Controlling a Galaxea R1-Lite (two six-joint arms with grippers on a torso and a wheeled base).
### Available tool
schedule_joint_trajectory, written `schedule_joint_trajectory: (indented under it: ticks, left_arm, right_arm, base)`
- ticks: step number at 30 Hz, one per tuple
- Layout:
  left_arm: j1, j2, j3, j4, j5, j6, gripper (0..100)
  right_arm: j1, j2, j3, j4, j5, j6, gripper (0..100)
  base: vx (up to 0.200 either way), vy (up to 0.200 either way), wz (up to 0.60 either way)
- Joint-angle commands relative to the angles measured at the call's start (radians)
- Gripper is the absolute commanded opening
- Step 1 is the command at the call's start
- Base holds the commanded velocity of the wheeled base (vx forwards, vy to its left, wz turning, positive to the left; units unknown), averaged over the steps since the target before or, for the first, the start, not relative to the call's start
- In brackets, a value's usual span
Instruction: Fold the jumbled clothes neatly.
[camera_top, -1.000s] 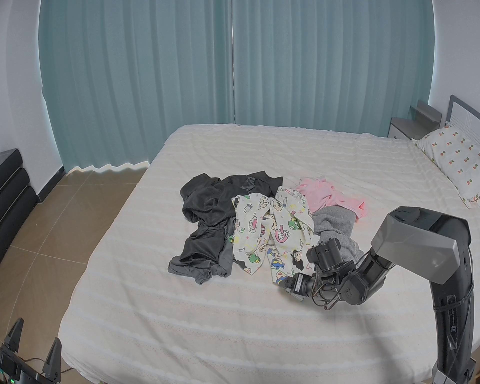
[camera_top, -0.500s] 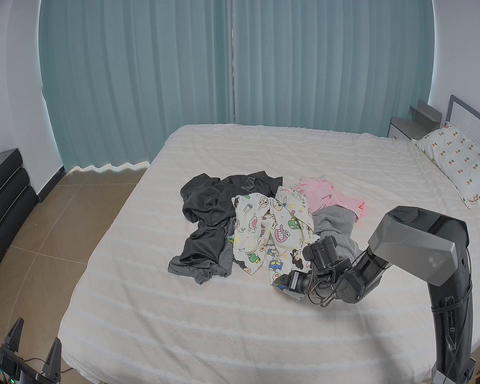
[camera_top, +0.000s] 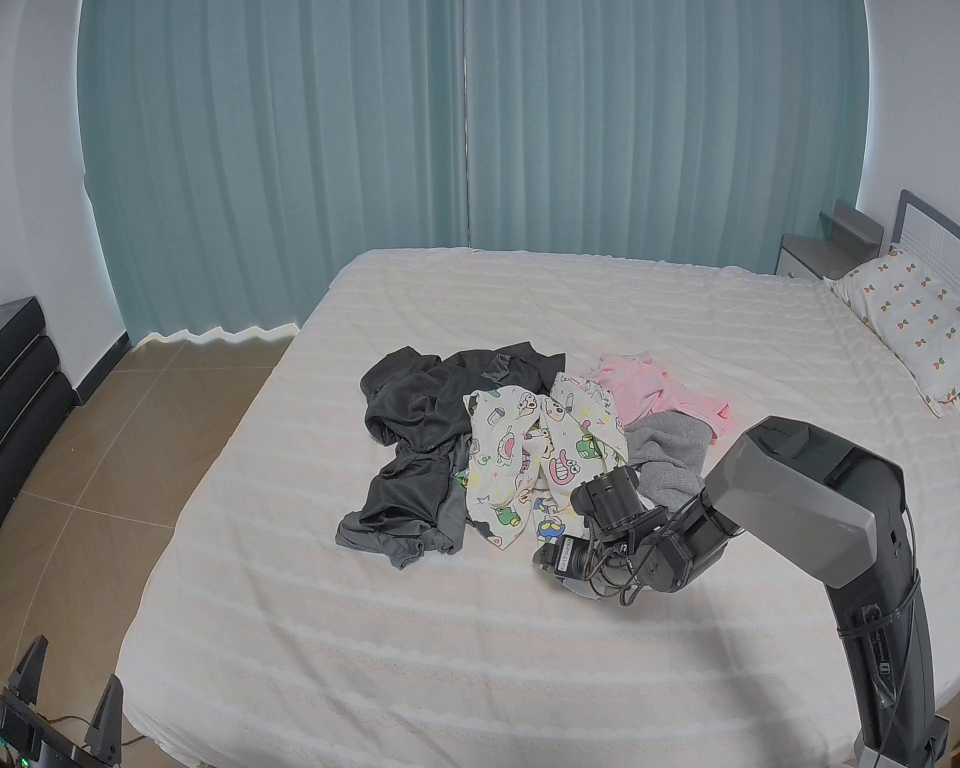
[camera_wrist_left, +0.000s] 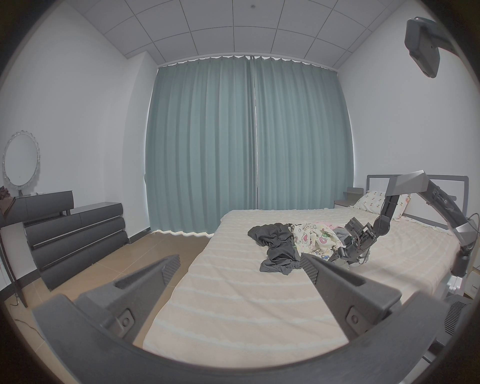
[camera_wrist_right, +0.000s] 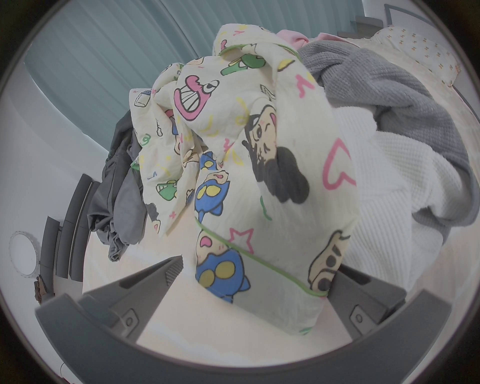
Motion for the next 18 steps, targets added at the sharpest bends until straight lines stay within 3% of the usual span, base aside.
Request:
schedule_joint_trajectory:
  ticks: [1, 10, 18]
  left_arm:
    - [0.001, -0.016, 0.018, -0.001, 0.0, 0.001, 100]
    - [0.001, -0.016, 0.018, -0.001, 0.0, 0.001, 100]
    - [0.001, -0.016, 0.018, -0.001, 0.0, 0.001, 100]
  right_arm:
    - [0.003, 0.01, -0.012, 0.014, -0.001, -0.001, 0]
    - [0.008, -0.019, 0.034, 0.009, 0.004, 0.012, 0]
    - [0.011, -0.203, 0.343, -0.305, 0.05, 0.035, 0]
  base:
    - [0.0, 0.0, 0.0]
    - [0.0, 0.0, 0.0]
    - [0.0, 0.0, 0.0]
